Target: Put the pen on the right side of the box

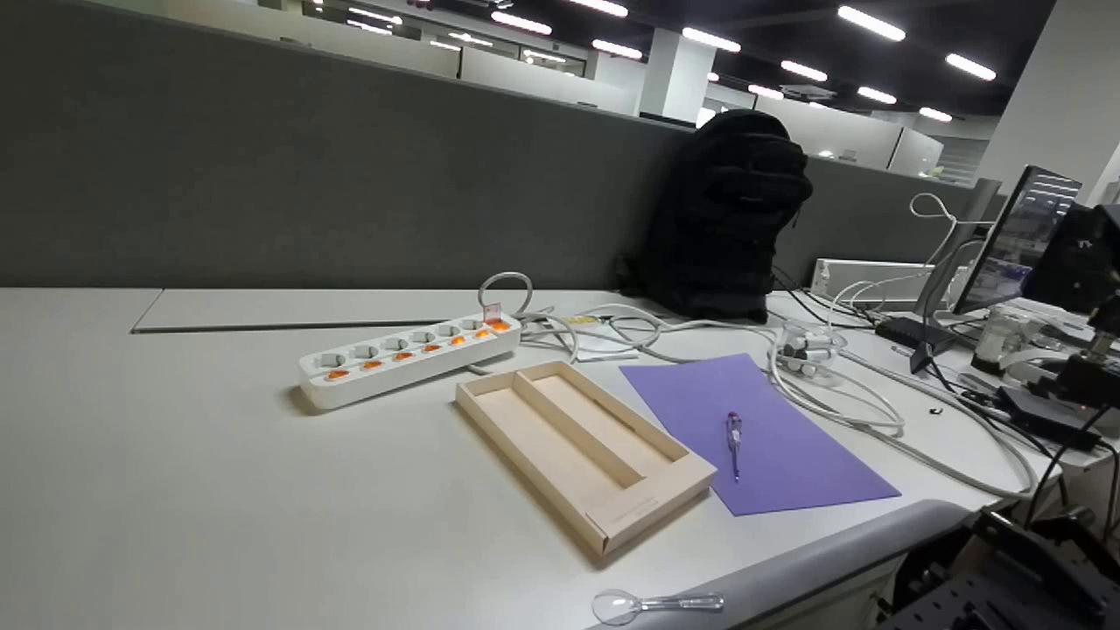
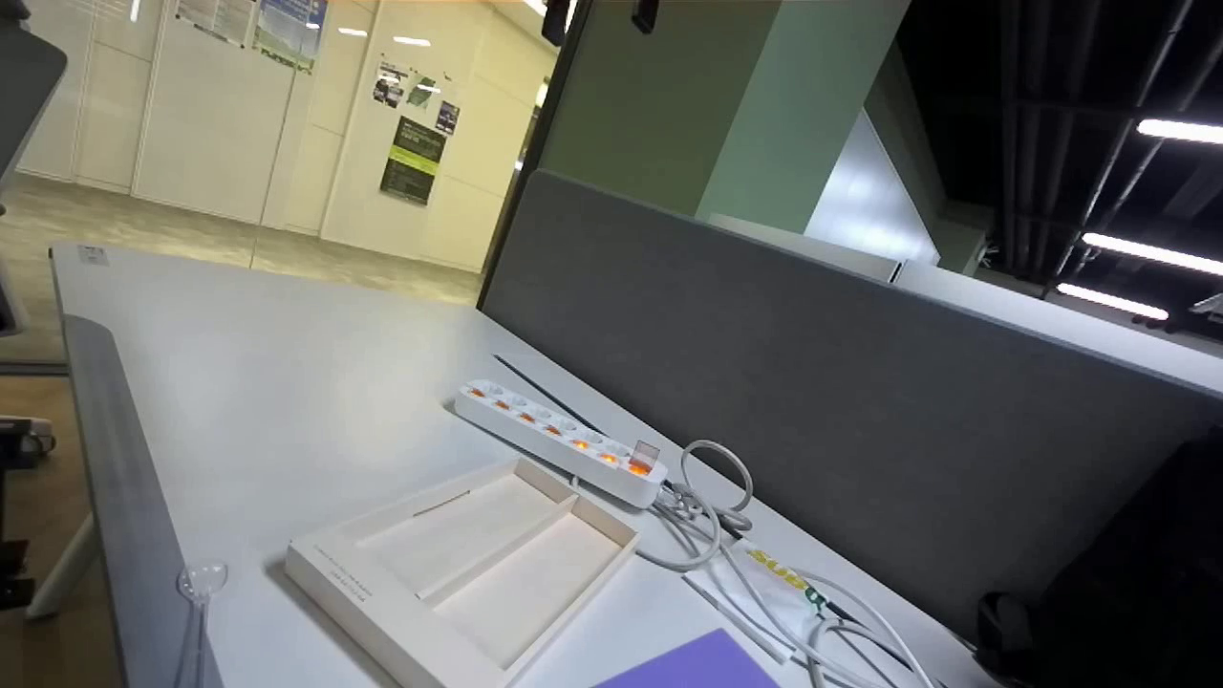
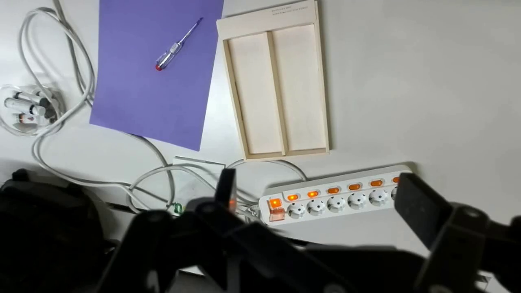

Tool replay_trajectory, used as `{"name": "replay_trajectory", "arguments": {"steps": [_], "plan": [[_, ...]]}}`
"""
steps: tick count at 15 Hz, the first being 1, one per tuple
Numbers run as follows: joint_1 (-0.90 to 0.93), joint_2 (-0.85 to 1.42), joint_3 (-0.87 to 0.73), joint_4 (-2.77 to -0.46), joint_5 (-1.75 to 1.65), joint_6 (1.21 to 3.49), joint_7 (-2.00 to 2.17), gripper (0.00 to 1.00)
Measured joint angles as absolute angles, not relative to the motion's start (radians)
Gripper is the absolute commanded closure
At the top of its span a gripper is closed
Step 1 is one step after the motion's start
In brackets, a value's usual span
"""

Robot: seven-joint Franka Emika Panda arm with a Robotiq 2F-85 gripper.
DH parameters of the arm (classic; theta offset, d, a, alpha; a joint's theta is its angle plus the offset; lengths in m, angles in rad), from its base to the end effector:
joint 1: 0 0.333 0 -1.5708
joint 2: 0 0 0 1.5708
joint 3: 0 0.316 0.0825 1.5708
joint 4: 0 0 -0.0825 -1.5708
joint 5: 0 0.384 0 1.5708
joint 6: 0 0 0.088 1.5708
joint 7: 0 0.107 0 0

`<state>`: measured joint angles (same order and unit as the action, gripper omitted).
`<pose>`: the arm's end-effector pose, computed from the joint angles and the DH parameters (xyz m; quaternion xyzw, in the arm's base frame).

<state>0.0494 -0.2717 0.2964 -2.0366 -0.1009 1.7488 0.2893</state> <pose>0.4470 0.1646 0.5531 0.9954 0.0321 0.0139 0.0887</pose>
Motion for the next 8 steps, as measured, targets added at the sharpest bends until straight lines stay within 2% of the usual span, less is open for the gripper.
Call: {"name": "replay_trajectory", "arguments": {"steps": [4,8], "plan": [[0.056,-0.270,0.278,-2.048,-0.106,1.769,0.301,0.00],[0.045,-0.278,0.208,-2.123,-0.089,1.884,0.324,0.00]]}}
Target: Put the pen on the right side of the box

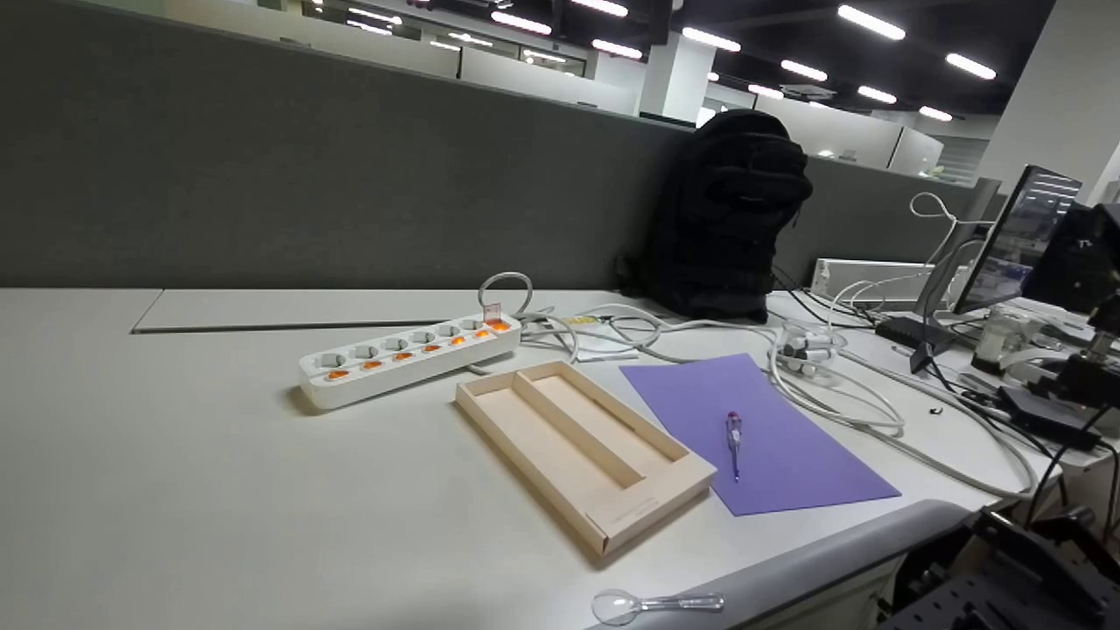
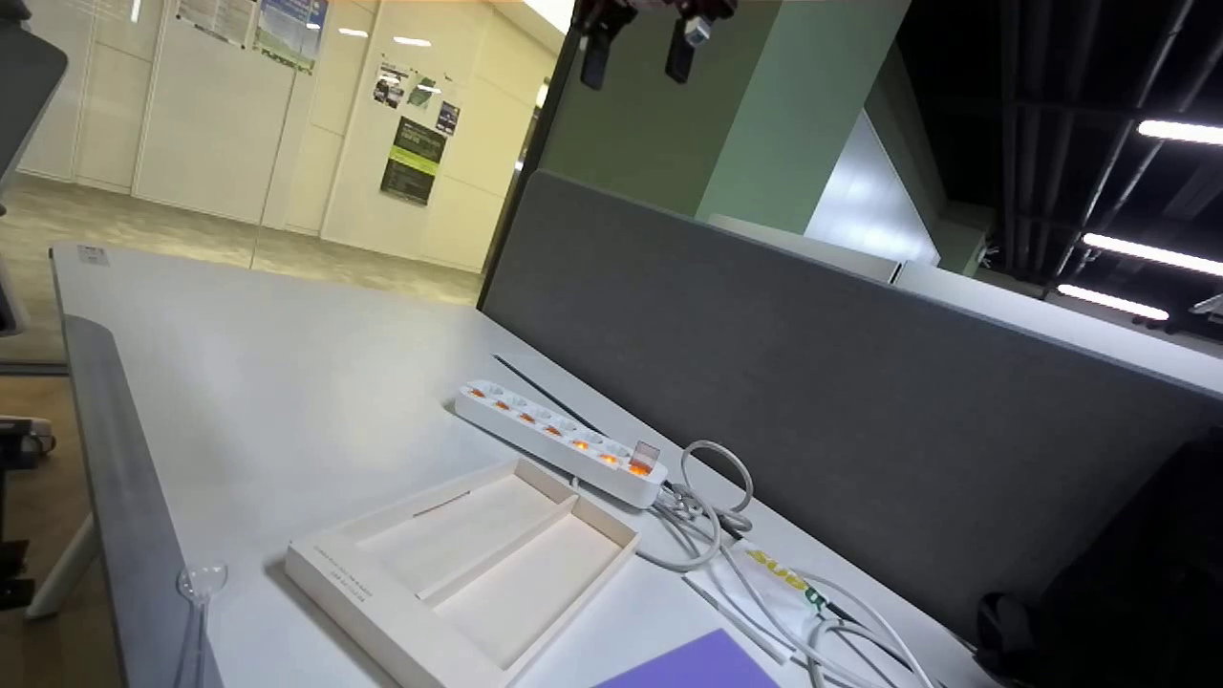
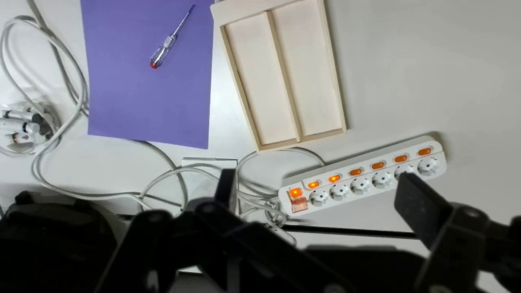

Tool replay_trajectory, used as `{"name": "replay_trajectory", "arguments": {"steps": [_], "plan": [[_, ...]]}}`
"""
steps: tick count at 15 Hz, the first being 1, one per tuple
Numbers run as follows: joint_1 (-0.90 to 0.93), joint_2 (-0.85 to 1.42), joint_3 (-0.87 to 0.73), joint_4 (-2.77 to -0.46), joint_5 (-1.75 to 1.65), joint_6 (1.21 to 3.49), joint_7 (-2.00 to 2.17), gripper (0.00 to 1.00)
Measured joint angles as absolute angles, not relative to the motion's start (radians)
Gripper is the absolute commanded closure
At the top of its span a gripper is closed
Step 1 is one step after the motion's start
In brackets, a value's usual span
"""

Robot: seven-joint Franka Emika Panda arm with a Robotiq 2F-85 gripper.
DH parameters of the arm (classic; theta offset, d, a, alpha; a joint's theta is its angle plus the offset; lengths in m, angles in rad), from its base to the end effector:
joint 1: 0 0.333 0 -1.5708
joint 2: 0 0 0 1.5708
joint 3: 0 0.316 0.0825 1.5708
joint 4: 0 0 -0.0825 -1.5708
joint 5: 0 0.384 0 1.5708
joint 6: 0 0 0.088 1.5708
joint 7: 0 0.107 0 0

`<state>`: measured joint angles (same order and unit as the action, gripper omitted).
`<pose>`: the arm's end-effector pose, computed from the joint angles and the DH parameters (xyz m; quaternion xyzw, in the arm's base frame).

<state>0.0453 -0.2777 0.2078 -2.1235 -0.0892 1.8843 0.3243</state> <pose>0.4625 0.1204 0.5287 0.9970 -0.0259 0.0353 0.0635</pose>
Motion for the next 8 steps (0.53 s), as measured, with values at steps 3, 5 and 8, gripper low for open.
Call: {"name": "replay_trajectory", "arguments": {"steps": [3,5,8], "plan": [[0.015,-0.295,0.135,-2.219,-0.048,2.001,0.326,0.00],[-0.014,-0.307,0.088,-2.287,-0.015,2.072,0.326,0.00],[-0.065,-0.312,0.024,-2.390,0.024,2.157,0.326,0.00]]}}
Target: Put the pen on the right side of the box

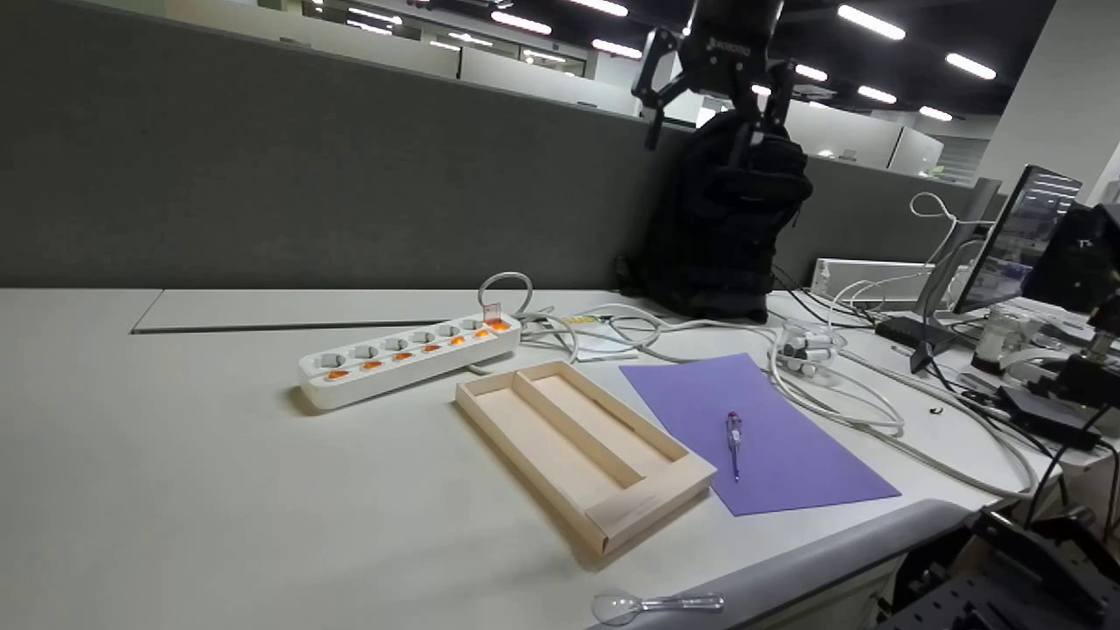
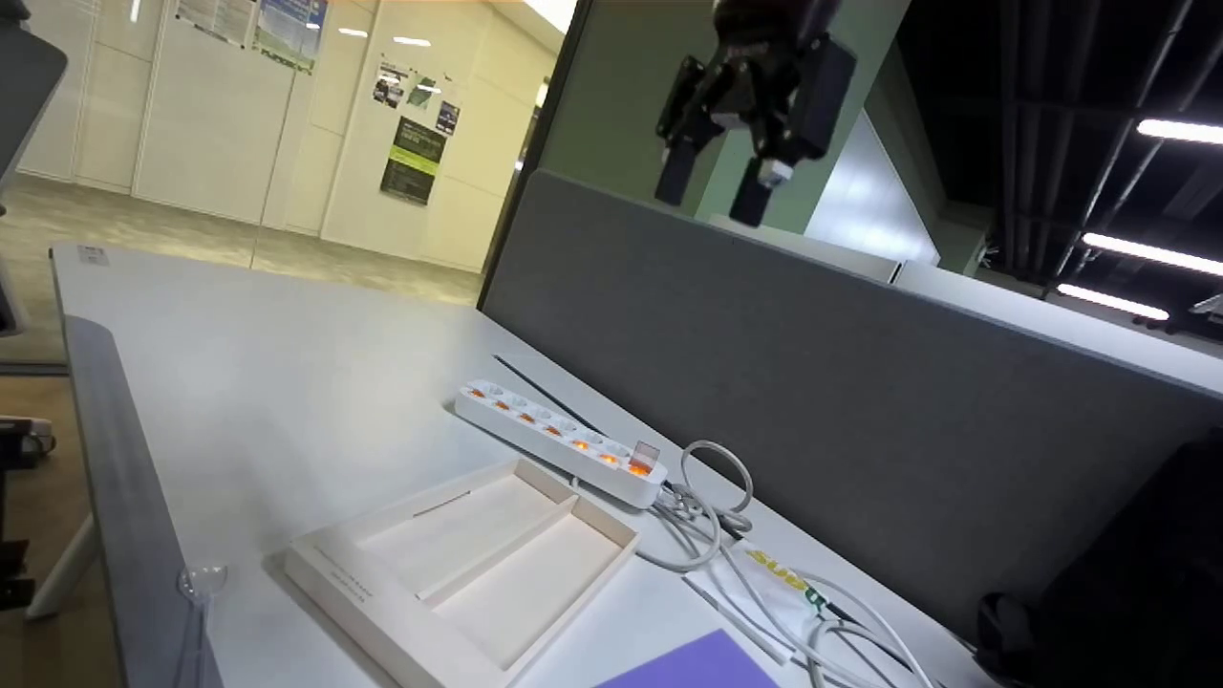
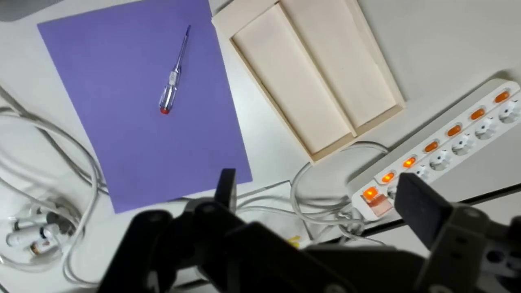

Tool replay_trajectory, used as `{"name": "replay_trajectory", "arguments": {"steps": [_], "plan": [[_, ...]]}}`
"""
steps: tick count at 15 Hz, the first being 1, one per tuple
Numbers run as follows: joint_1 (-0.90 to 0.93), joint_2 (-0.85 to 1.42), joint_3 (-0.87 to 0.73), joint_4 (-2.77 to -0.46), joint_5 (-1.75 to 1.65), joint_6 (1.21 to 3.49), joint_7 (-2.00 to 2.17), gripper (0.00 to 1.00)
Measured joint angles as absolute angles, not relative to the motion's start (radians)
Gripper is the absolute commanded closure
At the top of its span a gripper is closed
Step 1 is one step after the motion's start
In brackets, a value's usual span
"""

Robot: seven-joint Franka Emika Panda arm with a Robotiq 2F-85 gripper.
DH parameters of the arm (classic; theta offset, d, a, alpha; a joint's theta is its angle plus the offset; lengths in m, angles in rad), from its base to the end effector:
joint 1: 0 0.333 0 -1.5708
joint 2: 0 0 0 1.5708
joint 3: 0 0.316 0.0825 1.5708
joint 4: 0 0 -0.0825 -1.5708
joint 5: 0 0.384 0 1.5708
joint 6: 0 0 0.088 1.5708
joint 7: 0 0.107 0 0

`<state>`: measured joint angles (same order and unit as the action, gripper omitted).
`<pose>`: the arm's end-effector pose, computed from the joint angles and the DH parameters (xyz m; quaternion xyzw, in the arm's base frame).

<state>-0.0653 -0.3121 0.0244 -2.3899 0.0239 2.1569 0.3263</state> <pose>0.4531 -0.0173 0.4450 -0.9812 0.1890 -0.0382 0.0120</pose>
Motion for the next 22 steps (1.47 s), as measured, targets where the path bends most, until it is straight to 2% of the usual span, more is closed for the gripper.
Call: {"name": "replay_trajectory", "arguments": {"steps": [3,12,22], "plan": [[-0.101,-0.311,-0.025,-2.473,0.075,2.229,0.322,0.00],[-0.119,-0.294,-0.034,-2.483,0.086,2.255,0.323,0.00],[-0.196,-0.061,-0.118,-2.532,0.088,2.582,0.324,0.00]]}}
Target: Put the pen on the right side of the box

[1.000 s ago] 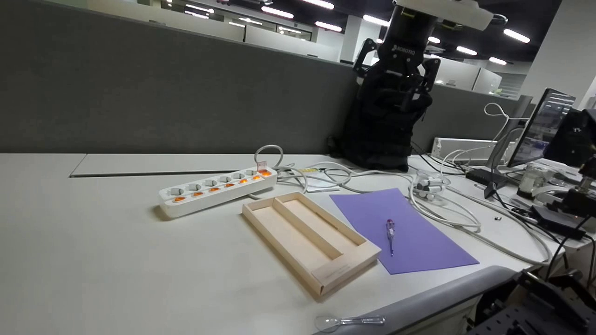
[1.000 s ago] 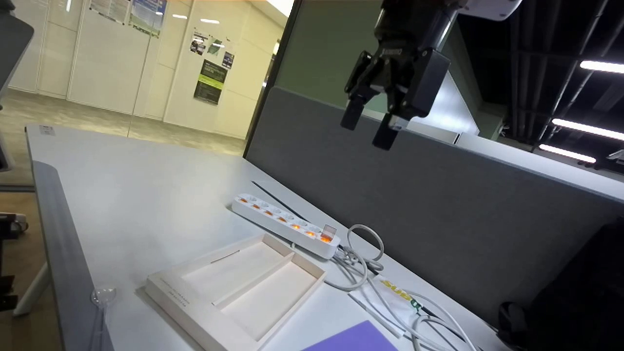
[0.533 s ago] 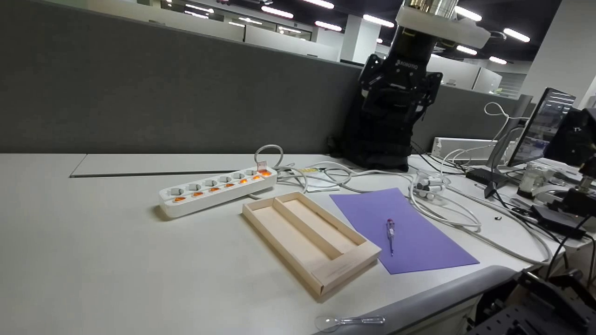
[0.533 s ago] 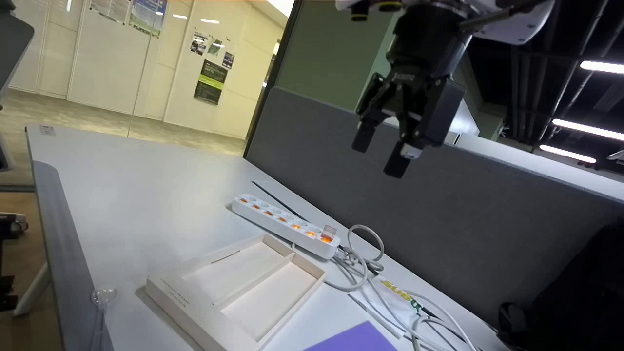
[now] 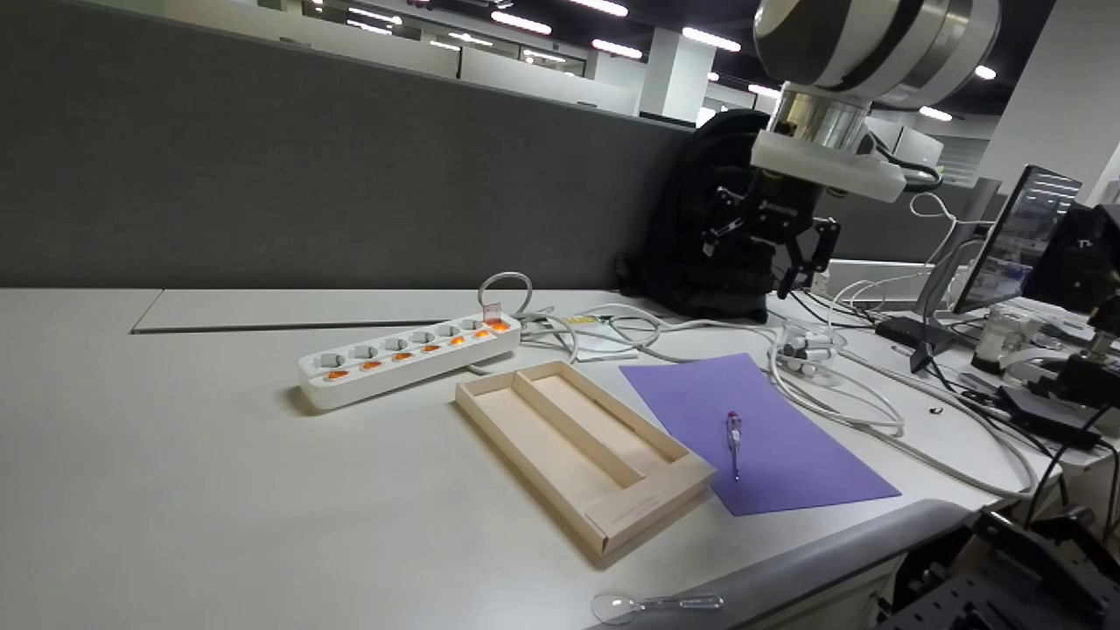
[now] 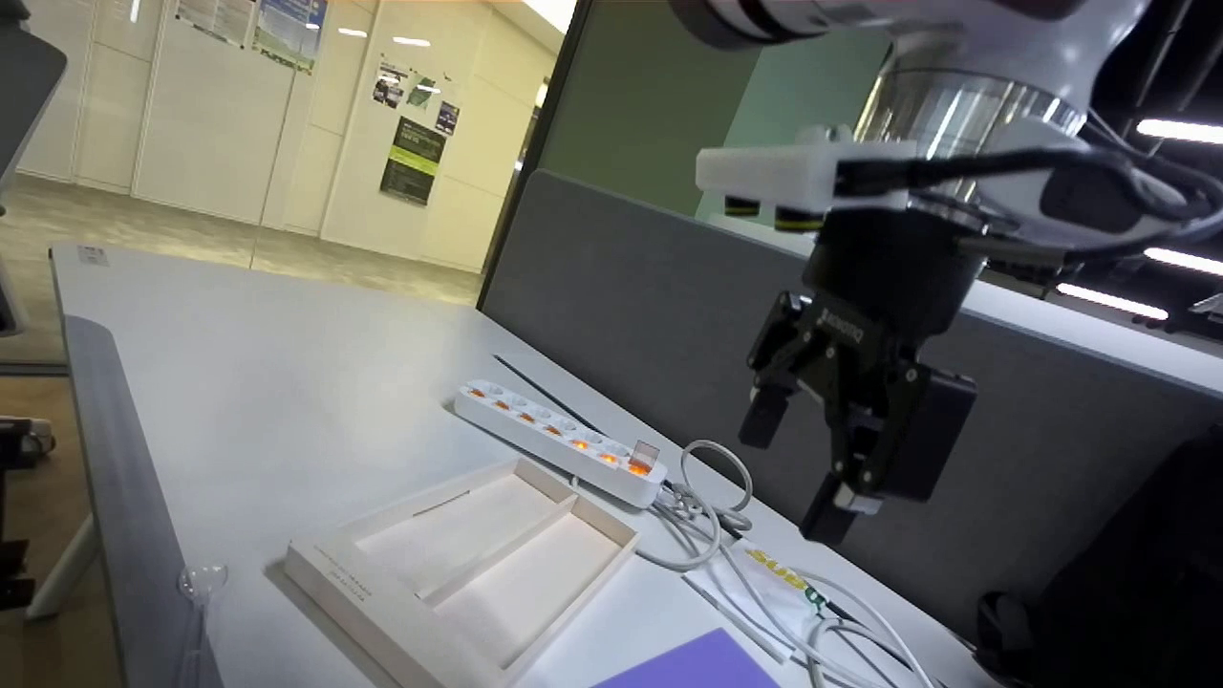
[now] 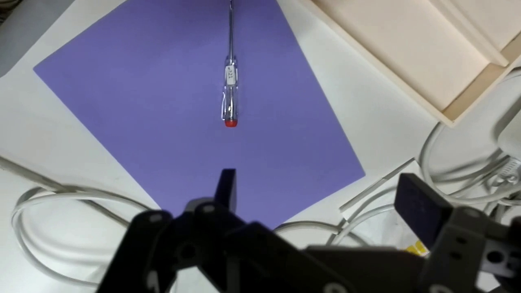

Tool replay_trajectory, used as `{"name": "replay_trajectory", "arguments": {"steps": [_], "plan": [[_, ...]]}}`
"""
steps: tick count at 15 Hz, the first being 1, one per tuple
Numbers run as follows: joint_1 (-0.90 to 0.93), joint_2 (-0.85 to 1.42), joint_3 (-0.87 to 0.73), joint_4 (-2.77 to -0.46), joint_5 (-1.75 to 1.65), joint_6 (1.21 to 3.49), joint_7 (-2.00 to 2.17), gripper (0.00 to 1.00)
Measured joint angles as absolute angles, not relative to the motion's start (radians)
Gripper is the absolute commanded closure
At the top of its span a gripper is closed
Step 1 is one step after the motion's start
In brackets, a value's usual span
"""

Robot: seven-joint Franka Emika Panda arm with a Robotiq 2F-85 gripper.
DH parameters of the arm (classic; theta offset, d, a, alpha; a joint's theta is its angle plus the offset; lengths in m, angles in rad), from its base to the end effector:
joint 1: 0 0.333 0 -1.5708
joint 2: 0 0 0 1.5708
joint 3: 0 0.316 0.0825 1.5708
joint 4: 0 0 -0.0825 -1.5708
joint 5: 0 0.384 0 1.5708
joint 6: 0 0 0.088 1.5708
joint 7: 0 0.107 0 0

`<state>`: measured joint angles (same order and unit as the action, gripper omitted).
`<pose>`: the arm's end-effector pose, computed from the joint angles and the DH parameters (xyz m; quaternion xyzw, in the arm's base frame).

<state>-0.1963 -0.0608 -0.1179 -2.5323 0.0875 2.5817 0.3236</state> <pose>0.4423 -0.1451 0.3068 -0.9359 0.3467 -0.0545 0.0291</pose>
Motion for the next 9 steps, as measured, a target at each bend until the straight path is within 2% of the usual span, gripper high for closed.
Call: {"name": "replay_trajectory", "arguments": {"steps": [9], "plan": [[-0.195,0.167,-0.132,-2.528,0.231,2.673,0.311,0.00]]}}
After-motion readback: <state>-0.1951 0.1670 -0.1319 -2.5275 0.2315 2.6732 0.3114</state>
